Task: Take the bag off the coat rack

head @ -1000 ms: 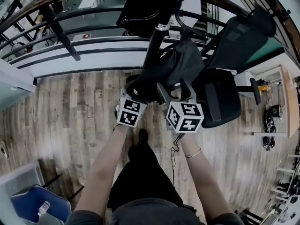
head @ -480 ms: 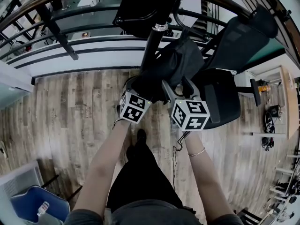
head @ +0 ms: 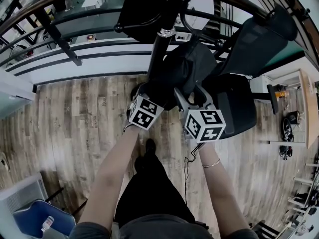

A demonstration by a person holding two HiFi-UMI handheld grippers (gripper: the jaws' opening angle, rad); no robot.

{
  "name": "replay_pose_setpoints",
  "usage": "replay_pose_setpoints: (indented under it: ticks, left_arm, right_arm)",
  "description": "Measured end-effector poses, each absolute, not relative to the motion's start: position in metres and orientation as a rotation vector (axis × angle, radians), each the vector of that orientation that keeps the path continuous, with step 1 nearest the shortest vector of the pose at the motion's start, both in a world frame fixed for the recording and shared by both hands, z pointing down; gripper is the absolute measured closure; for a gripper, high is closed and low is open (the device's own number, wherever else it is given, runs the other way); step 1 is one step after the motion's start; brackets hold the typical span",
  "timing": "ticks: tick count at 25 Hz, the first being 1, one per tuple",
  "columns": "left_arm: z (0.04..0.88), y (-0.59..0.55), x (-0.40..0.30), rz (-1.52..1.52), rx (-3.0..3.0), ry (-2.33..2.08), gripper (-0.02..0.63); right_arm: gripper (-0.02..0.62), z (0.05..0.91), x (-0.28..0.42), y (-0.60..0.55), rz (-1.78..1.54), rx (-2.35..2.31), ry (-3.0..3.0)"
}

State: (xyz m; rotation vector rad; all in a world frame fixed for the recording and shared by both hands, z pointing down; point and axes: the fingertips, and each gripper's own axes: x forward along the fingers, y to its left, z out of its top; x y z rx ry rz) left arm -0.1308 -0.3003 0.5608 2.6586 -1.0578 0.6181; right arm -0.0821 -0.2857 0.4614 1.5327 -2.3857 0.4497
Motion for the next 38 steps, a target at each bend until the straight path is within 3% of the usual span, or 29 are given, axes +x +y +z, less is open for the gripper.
replay_pose_setpoints:
  ticks: [11, 38]
  left_arm:
    - [0.559, -0.301, -0.137, 0.604, 2.627, -1.115, 0.480]
    - [0.536, -0.248, -0.154, 0.495, 2.467, -1.144, 0.527]
  right_arm:
    - [0.364, 0.459, -0.083, -0.284, 0.394, 1.508, -2.431]
    - [0.541, 0.434, -0.056, -0.263, 0.212, 1.659, -2.290]
